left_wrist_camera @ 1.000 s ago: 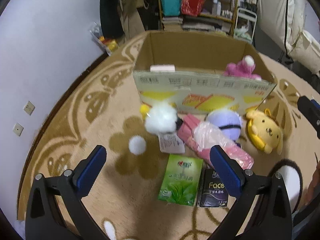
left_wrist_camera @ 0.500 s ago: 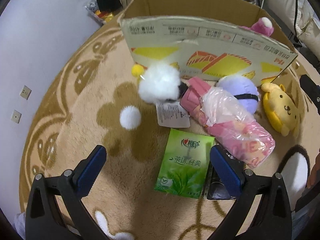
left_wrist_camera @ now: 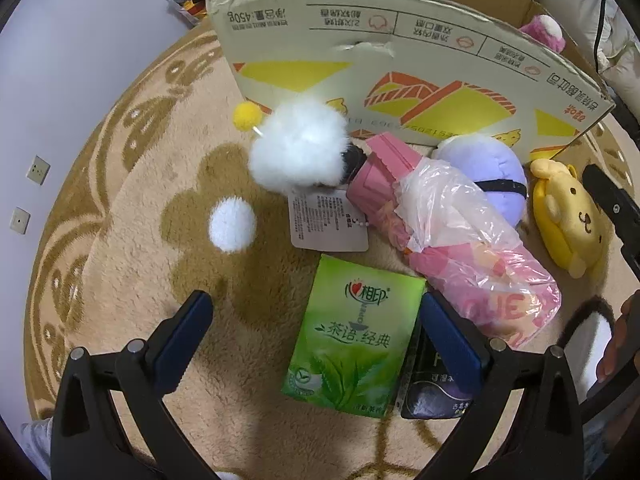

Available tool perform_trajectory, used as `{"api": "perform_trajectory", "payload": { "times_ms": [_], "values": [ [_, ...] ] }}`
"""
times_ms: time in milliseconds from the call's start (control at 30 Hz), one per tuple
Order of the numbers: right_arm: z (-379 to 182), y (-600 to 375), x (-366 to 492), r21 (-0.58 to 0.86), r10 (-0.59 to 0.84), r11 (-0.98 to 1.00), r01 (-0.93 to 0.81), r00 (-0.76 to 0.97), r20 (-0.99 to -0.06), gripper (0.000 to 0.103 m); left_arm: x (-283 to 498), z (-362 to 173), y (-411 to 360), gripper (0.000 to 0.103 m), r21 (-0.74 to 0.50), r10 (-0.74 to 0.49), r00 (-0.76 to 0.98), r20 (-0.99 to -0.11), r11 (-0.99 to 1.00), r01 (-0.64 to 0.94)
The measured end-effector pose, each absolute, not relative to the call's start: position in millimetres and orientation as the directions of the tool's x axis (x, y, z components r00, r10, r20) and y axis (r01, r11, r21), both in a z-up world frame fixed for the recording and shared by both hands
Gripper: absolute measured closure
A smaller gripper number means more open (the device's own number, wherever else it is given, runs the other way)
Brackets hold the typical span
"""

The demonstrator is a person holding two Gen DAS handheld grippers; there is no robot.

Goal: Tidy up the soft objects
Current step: 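Grasp the green tissue pack with the left tool while the right tool grasps the yellow dog plush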

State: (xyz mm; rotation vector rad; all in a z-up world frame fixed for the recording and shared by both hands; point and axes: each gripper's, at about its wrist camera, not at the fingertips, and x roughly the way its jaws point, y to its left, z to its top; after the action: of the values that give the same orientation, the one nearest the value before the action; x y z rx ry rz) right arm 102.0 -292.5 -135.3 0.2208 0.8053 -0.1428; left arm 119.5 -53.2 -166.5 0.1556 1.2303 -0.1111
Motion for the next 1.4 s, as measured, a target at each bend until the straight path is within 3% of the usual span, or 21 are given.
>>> {"api": "perform_trajectory", "payload": {
  "times_ms": [767, 867, 933, 1033, 1133, 1267, 1400],
  "values": [
    [-162.0, -284.3, 111.3, 0.116, -0.013, 0.978, 0.176, 0.599, -0.801, 0.002, 125.1, -178.2, -53.9, 0.001, 0.084, 0.027, 0.322, -0.946, 0.982, 0.166],
    [-162.3, -281.2, 109.7, 0.114, -0.009, 0.979, 0.168, 0.598, -0.801, 0.004, 124.8, -178.8, -55.2, 0.010, 0.083, 0.024, 0.320, -0.947, 0.981, 0.173],
    [-161.5, -279.4, 108.8, 0.115, -0.003, 0.981, 0.159, 0.599, -0.801, 0.007, 122.7, -179.6, -59.2, 0.027, 0.069, 0.010, 0.310, -0.951, 0.981, 0.182],
    [-163.1, -276.8, 109.3, 0.128, 0.021, 0.982, 0.141, 0.588, -0.809, 0.012, 119.4, -182.9, -65.3, 0.036, 0.040, -0.021, 0.277, -0.961, 0.977, 0.212],
    [-165.2, -271.3, 111.8, 0.128, 0.044, 0.986, 0.105, 0.576, -0.816, 0.025, 116.1, -181.7, -71.2, 0.052, 0.080, 0.007, 0.300, -0.954, 0.970, 0.229],
    [-162.2, -264.8, 109.6, 0.094, 0.024, 0.992, 0.090, 0.583, -0.812, 0.036, 113.7, -179.6, -75.3, 0.052, 0.093, 0.013, 0.314, -0.949, 0.966, 0.242],
    [-160.1, -266.8, 107.3, 0.118, 0.037, 0.988, 0.101, 0.587, -0.808, 0.039, 110.4, -177.2, -80.2, 0.052, 0.105, 0.021, 0.329, -0.944, 0.965, 0.241]
  ]
}}
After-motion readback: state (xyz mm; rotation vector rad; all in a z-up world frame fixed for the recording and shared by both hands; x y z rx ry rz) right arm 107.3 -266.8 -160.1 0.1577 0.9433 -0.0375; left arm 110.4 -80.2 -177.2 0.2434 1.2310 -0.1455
